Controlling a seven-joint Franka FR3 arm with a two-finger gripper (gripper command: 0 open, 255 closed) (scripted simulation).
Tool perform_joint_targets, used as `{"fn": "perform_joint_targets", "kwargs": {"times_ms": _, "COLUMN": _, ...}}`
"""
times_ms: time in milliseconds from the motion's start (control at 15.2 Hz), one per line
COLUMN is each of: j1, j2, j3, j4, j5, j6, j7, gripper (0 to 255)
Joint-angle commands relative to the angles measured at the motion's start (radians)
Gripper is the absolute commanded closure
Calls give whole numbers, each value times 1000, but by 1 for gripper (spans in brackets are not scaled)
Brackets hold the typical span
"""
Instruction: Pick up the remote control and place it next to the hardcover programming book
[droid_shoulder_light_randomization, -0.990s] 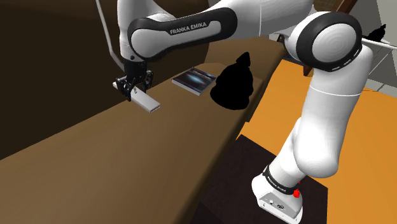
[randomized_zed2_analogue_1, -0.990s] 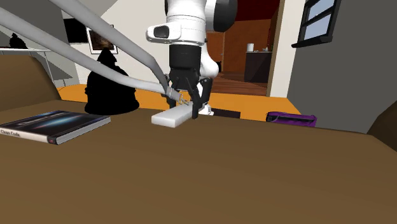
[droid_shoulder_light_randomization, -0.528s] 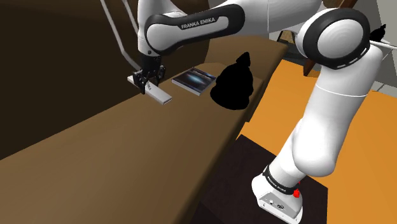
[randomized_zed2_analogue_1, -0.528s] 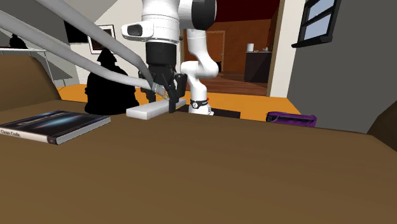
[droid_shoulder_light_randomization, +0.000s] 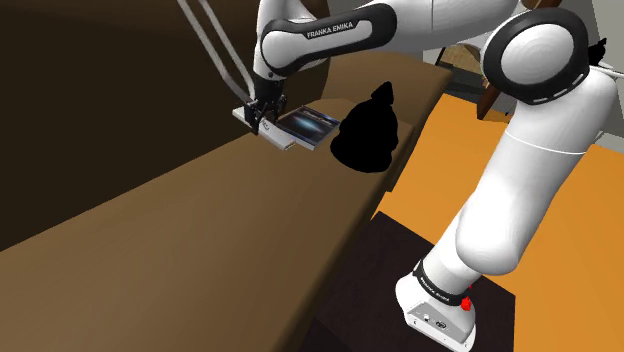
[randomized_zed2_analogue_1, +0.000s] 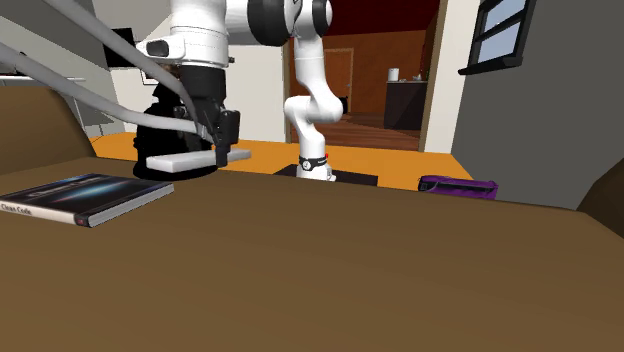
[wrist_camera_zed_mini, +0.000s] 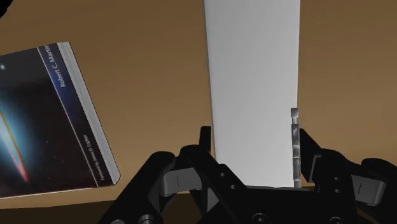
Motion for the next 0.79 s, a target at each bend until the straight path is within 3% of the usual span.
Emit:
{"fn": "perform_joint_targets", "kwargs": {"times_ms": 0, "j1": -25, "j2": -8, "j3": -16, "j4": -10, "j5": 7, "j6": 4, "j7": -45, "gripper": 255}}
{"fn": "perform_joint_targets", "kwargs": {"times_ms": 726, "j1": -169, "j2": 21, "j3": -115, "j4": 42, "j5": 44, "j6": -11, "j7": -304, "gripper": 255}}
